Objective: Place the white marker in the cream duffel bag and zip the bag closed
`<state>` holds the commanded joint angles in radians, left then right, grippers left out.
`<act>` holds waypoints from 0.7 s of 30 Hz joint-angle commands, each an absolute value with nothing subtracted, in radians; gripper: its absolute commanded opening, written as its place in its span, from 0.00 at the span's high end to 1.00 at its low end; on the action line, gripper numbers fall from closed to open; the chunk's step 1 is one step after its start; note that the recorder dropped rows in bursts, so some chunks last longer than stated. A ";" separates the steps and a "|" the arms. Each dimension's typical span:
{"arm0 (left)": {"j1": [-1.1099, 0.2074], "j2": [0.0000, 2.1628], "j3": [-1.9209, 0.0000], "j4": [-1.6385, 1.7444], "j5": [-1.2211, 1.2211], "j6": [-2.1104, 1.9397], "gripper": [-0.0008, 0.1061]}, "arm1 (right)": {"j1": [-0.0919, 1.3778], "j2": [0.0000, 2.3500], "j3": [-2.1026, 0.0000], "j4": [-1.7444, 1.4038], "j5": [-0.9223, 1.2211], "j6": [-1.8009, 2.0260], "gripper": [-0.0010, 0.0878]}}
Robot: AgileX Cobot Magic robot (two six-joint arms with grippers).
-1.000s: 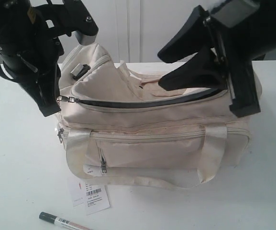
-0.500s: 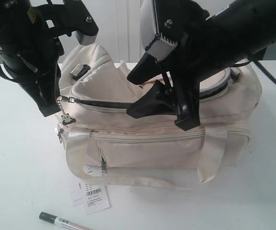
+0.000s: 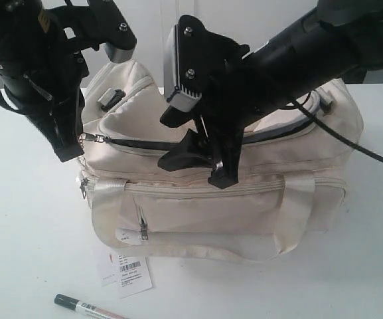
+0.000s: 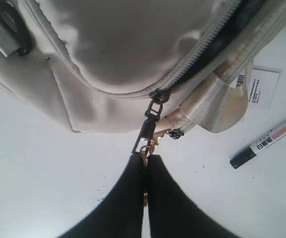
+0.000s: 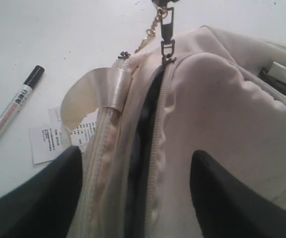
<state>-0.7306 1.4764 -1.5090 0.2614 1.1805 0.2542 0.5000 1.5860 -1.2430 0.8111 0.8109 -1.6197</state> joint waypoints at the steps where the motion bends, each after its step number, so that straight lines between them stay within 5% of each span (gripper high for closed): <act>1: -0.731 1.476 -1.509 0.261 1.181 0.254 0.99 | 0.500 1.586 -1.243 0.811 0.807 -1.620 0.32; 9: -0.731 1.476 -1.509 0.261 1.181 0.254 0.99 | 0.500 1.641 -1.243 0.808 0.779 -1.620 0.36; 19: -0.731 1.476 -1.509 0.261 1.181 0.254 0.99 | 0.500 1.645 -1.243 0.798 0.747 -1.620 0.99; 21: -0.731 1.476 -1.509 0.259 1.181 0.256 0.99 | 0.500 1.645 -1.243 0.792 0.747 -1.617 0.99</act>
<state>-0.7306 1.4764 -1.5090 0.2590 1.1810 0.2565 0.5000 1.6448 -1.2430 0.7925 0.7471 -1.6172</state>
